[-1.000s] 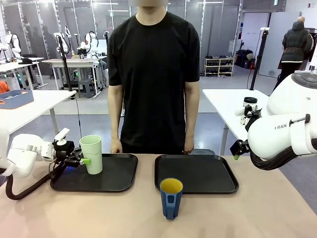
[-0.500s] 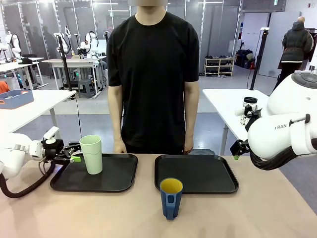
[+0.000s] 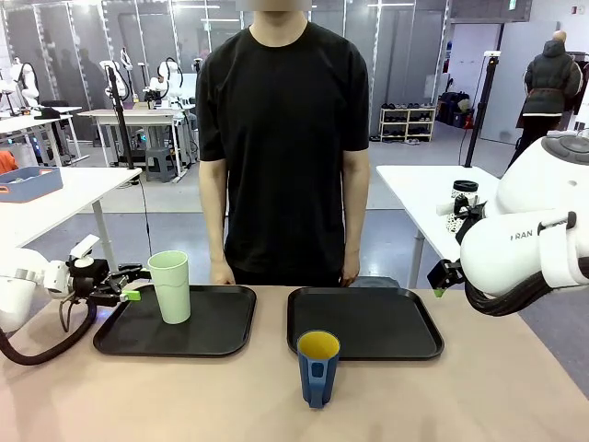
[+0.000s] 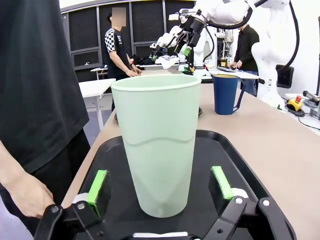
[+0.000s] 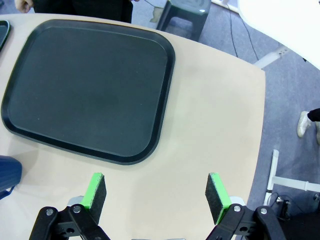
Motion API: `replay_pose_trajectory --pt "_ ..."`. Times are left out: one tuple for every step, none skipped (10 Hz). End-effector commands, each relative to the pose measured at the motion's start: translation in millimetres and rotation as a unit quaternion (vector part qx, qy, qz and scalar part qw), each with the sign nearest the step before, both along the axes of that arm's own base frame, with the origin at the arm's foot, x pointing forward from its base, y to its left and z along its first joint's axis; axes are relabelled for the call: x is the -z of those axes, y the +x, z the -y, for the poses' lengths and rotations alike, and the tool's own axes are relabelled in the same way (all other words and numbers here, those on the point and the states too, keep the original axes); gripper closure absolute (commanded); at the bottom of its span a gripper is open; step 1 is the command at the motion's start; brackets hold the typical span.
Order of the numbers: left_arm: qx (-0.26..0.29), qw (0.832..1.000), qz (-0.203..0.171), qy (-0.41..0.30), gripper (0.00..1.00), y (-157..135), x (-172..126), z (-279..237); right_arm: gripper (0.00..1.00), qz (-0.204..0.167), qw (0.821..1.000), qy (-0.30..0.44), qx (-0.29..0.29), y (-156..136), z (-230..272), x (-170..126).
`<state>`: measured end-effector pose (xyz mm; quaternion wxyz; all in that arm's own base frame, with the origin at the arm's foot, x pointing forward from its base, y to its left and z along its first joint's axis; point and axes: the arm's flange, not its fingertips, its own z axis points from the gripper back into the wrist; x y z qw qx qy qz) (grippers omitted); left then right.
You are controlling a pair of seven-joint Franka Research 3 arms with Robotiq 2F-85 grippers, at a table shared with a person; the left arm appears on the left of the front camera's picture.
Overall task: Sort and store the cups by type.
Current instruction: Place the picked Reusable plastic cup into the Flat Tray indicated by the person, then pick up the Handle plastic cup and place it into the empty Flat Tray.
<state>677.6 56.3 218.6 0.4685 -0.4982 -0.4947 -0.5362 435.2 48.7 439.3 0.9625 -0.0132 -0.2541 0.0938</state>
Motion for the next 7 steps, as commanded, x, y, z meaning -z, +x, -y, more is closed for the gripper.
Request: replay_pose_trajectory --pt "-0.001 1.000 0.006 0.003 0.00 2.0 0.1 4.0 0.00 -0.001 1.000 0.000 0.000 -1.2 0.4 1.9" --pt "-0.001 1.000 0.006 0.003 0.00 2.0 0.1 4.0 0.00 -0.001 1.000 0.000 0.000 -1.2 0.4 1.9" --pt "-0.001 1.000 0.006 0.003 0.00 2.0 0.1 4.0 0.00 -0.001 1.000 0.000 0.000 -1.2 0.4 1.9" --pt "-0.001 1.000 0.006 0.003 0.00 2.0 0.1 4.0 0.00 -0.001 1.000 0.000 0.000 -1.2 0.4 1.9" --pt "-0.001 1.000 0.006 0.003 0.00 2.0 0.1 4.0 0.00 -0.001 1.000 0.000 0.000 -1.2 0.4 1.9" --pt "-0.001 1.000 0.006 0.003 0.00 2.0 0.1 4.0 0.00 -0.001 1.000 0.000 0.000 -1.2 0.4 1.9" --pt "0.001 1.000 0.000 0.000 0.00 0.1 -0.1 0.7 0.00 -0.001 1.000 0.000 0.000 -1.2 0.4 1.9"
